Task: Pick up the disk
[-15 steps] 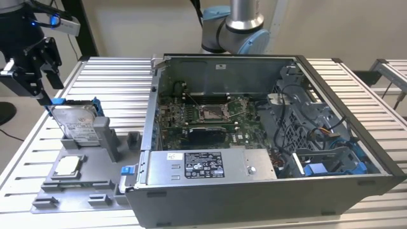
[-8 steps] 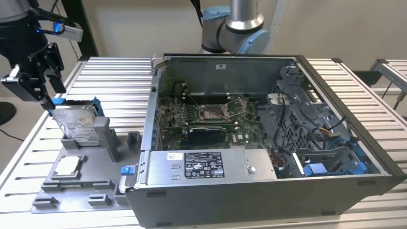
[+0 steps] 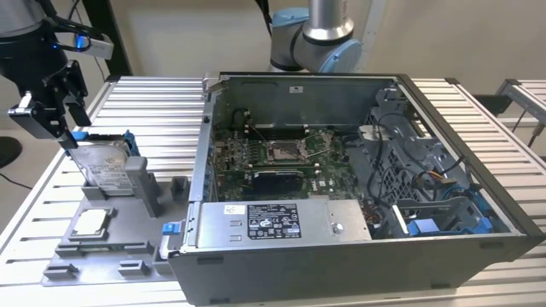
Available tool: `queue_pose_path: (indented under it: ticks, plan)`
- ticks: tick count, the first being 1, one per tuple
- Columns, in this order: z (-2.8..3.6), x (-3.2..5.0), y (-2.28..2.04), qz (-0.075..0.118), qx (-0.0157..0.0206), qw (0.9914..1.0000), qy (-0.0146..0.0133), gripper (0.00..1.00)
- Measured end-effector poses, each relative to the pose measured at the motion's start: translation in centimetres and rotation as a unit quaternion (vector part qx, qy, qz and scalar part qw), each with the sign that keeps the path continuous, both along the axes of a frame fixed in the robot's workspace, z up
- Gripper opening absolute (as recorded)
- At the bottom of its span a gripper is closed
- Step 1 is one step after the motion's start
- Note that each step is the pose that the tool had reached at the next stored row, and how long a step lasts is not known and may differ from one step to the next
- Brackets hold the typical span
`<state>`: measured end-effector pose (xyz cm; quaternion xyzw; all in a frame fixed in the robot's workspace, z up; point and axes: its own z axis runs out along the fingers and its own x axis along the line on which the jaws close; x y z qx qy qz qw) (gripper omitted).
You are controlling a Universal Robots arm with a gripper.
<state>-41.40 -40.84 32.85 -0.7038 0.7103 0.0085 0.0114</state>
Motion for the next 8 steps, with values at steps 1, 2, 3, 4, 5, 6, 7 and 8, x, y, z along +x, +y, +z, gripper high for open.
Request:
queue_pose_path:
  ticks: [1, 2, 3, 4, 5, 6, 7, 8]
  plan:
    - [-0.07, 0.0, 0.01, 0.001, 0.001, 1.0, 0.0, 1.0]
    - [-0.15, 0.0, 0.01, 0.003, 0.0021, 0.99999, 0.0, 1.0]
    - [-0.22, 0.0, 0.02, 0.005, 0.0032, 0.99998, 0.0, 1.0]
    - [-0.28, 0.0, 0.02, 0.006, 0.0044, 0.99997, 0.0001, 1.0]
    - [-0.35, 0.0, 0.02, 0.008, 0.0056, 0.99995, 0.0001, 1.0]
    - [-0.42, 0.0, 0.02, 0.01, 0.0068, 0.99993, 0.0001, 1.0]
    - [-0.49, 0.0, 0.03, 0.012, 0.0078, 0.9999, 0.0001, 1.0]
    - [-0.58, 0.0, 0.03, 0.014, 0.0087, 0.99987, 0.0, 1.0]
